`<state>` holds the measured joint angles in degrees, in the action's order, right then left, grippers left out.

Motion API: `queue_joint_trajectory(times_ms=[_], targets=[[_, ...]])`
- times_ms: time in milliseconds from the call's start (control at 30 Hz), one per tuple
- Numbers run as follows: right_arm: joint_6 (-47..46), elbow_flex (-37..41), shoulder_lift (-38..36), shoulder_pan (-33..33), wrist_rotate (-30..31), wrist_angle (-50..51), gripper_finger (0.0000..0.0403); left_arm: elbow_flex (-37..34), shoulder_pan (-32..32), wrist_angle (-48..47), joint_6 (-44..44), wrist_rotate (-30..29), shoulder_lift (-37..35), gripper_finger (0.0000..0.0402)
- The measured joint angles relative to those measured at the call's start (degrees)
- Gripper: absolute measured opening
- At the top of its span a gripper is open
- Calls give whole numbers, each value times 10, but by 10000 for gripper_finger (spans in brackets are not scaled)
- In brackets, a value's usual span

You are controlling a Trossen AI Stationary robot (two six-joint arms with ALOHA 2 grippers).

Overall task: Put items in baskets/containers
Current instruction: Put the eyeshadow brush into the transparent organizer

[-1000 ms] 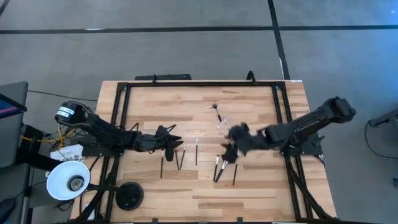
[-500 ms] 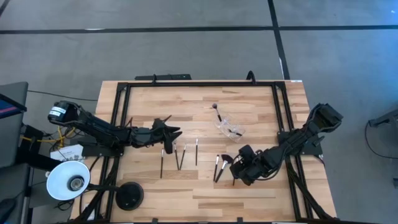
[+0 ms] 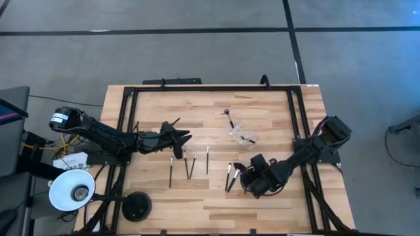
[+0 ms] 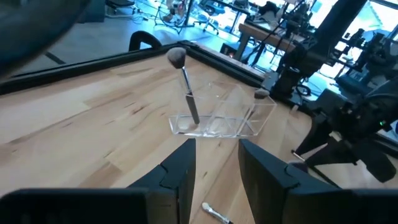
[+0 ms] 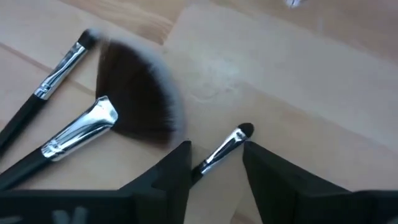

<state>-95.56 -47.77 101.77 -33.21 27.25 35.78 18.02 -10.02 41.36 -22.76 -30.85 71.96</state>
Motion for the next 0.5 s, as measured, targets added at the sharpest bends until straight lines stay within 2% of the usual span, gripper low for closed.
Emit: queue_joint_trajectory(times_ms=[233,367,500], targets=[[24,5,1,-5,28,4,16,0,0,-2,0,0,0,117],[79,6,1,-5,42,-16,24,0,-1,-2,0,3,0,117],[103,6,19,-10,85,-38,39,0,-1,-2,0,19,0,117]])
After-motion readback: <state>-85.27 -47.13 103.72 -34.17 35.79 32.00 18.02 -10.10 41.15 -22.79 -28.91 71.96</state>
